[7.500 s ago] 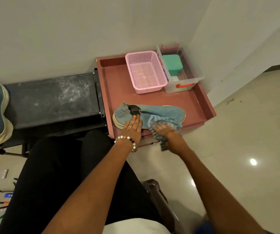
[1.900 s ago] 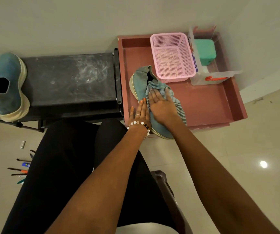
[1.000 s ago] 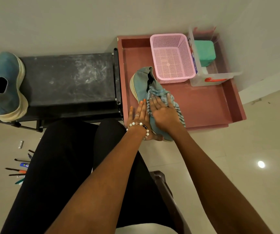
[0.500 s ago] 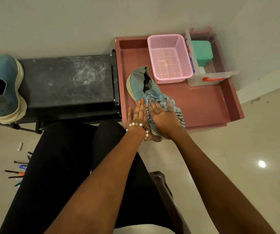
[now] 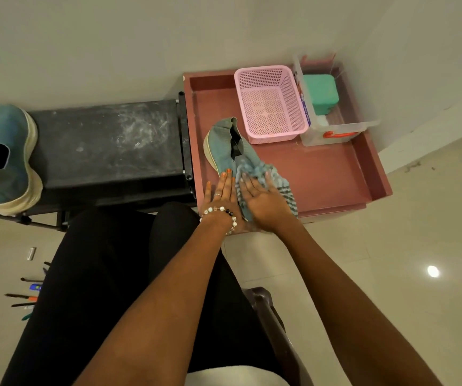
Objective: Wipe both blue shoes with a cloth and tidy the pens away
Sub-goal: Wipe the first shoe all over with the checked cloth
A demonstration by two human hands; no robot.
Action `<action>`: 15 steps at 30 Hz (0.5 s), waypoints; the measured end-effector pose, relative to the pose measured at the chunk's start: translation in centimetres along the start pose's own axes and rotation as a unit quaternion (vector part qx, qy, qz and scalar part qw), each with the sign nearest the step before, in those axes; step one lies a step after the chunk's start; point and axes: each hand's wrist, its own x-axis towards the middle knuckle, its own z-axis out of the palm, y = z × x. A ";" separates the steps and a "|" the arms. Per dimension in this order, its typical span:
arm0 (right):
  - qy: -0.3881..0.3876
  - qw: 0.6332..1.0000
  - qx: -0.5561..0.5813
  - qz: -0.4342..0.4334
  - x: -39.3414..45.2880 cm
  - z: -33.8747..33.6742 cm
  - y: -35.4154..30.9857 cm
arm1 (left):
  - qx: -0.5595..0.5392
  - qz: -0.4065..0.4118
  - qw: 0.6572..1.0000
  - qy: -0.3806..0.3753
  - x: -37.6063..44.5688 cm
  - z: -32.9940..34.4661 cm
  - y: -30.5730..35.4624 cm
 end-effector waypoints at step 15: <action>0.324 0.554 0.619 0.453 -6.8 -4.8 4.2 | -0.005 0.078 0.992 0.100 -0.9 -1.8 0.1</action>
